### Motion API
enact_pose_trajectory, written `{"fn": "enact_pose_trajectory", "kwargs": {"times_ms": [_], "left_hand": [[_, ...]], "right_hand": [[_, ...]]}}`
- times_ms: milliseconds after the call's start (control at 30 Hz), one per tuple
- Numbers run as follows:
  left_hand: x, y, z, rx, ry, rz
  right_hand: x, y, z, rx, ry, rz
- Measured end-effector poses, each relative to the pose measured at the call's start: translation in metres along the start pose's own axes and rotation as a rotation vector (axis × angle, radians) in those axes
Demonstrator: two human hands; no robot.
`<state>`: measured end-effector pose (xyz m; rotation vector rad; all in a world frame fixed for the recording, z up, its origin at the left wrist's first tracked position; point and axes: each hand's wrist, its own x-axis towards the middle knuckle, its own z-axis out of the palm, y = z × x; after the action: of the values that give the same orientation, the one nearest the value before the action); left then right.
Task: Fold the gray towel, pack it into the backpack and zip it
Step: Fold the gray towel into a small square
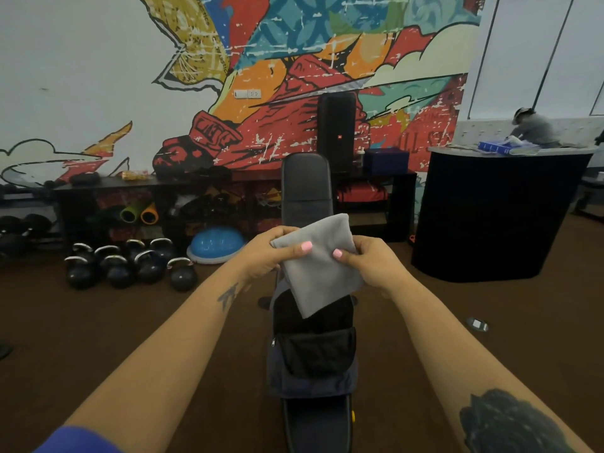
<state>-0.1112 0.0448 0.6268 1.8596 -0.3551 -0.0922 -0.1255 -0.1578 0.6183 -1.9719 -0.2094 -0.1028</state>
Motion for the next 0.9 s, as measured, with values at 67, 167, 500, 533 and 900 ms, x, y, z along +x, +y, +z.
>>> {"fn": "enact_pose_trajectory", "kwargs": {"times_ms": [67, 167, 500, 533, 900], "left_hand": [[-0.001, 0.003, -0.008, 0.087, -0.033, -0.017], [-0.001, 0.008, -0.016, 0.207, -0.149, -0.046], [0.010, -0.007, -0.011, 0.232, -0.224, 0.029], [0.012, -0.009, -0.009, 0.226, -0.217, 0.066], [0.040, -0.024, -0.006, 0.687, -0.131, 0.304]], "right_hand": [[0.003, -0.001, 0.003, -0.056, -0.029, -0.014], [0.003, -0.003, 0.007, -0.132, -0.052, -0.038], [0.008, 0.005, 0.016, -0.438, -0.094, -0.079], [0.010, 0.006, 0.016, -0.456, -0.103, -0.075], [0.045, 0.027, 0.014, -0.421, -0.222, -0.016]]}}
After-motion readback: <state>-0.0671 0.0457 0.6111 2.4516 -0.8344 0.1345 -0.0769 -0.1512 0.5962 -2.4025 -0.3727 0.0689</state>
